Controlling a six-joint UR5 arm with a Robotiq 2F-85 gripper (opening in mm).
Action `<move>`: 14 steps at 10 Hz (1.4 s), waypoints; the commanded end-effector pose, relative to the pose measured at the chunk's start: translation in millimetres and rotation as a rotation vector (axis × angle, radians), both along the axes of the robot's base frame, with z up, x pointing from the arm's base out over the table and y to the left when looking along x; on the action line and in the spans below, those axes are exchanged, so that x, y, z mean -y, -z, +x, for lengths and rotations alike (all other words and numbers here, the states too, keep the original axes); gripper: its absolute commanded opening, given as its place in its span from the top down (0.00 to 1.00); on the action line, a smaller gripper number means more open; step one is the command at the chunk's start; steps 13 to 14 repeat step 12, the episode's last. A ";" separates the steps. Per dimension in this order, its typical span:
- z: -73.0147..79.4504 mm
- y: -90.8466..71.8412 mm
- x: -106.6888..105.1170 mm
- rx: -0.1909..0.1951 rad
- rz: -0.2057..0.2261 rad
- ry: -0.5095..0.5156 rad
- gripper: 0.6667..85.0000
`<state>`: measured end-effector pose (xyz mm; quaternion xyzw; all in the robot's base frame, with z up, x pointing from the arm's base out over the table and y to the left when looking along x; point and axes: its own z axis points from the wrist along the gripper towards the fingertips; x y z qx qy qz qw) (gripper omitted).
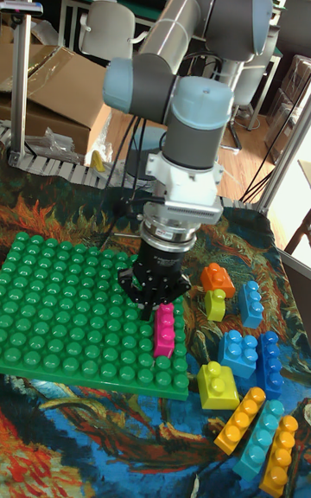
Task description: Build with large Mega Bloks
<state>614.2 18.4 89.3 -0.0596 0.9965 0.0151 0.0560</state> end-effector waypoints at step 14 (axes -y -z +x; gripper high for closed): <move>16.2 12.1 55.1 -0.045 -0.013 -0.004 0.99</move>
